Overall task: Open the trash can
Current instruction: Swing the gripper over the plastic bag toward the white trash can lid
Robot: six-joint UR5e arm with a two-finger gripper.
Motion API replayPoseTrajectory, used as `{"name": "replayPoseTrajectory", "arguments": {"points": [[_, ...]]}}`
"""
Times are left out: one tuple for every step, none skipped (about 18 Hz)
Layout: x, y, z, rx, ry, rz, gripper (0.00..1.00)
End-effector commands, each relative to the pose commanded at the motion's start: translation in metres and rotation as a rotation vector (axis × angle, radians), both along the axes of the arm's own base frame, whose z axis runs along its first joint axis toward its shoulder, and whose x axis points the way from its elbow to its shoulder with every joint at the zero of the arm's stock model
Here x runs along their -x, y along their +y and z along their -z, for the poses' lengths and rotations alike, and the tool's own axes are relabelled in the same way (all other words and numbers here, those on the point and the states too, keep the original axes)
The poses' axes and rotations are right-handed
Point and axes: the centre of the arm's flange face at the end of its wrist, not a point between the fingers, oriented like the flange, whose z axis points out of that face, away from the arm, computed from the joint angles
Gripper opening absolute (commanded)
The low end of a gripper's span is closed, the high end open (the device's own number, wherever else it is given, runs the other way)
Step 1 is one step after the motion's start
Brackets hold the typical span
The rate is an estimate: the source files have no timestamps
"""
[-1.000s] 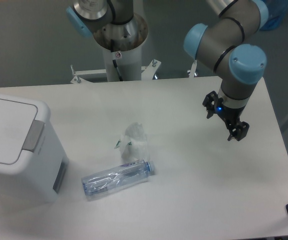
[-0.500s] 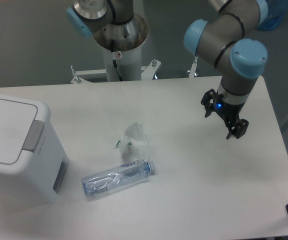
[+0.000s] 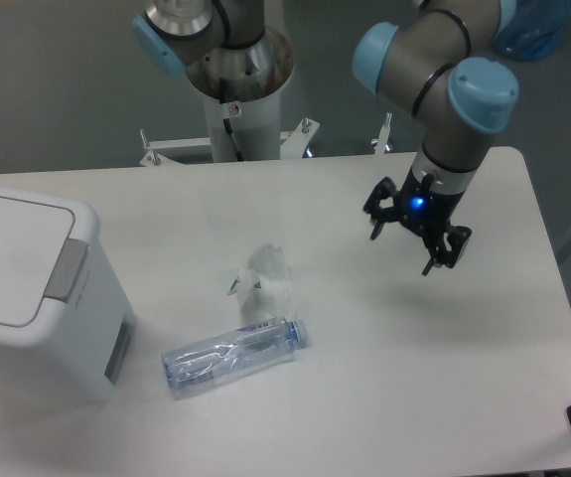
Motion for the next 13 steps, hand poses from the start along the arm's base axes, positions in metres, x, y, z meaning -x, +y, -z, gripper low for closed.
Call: {"name": "replayPoseTrajectory", "arguments": {"points": [[-0.01,0.009,-0.01,-0.037,-0.019,-0.016,1.0],[-0.013,0.014,-0.013,-0.076,-0.035,-0.029,1.0],[-0.018,0.021,-0.014,-0.128,-0.05,-0.024,1.0],[-0.031,0.032,-0.017,-0.162,-0.075,-0.011,1.0],[-0.041,0.034,-0.027,-0.177,-0.083,-0.025,1.0],[-0.047,0.037,-0.034,-0.183,-0.096,-0.051,1.0],[-0.06,0.048,-0.039,-0.188,-0.112,-0.056,1.0],[-0.07,0.058,-0.046,-0.196,-0.123,-0.057,1.0],[-0.076,0.063,-0.049,-0.199,-0.134,-0.062,1.0],[-0.083,0.069,-0.055,-0.214,-0.144,-0.06,1.0],[-0.094,0.076,-0.065,-0.233,-0.15,-0.047,1.0],[-0.1,0.081,-0.07,-0.246,-0.16,-0.045,1.0],[-0.099,0.086,-0.077,-0.263,-0.173,-0.054,1.0]]}}
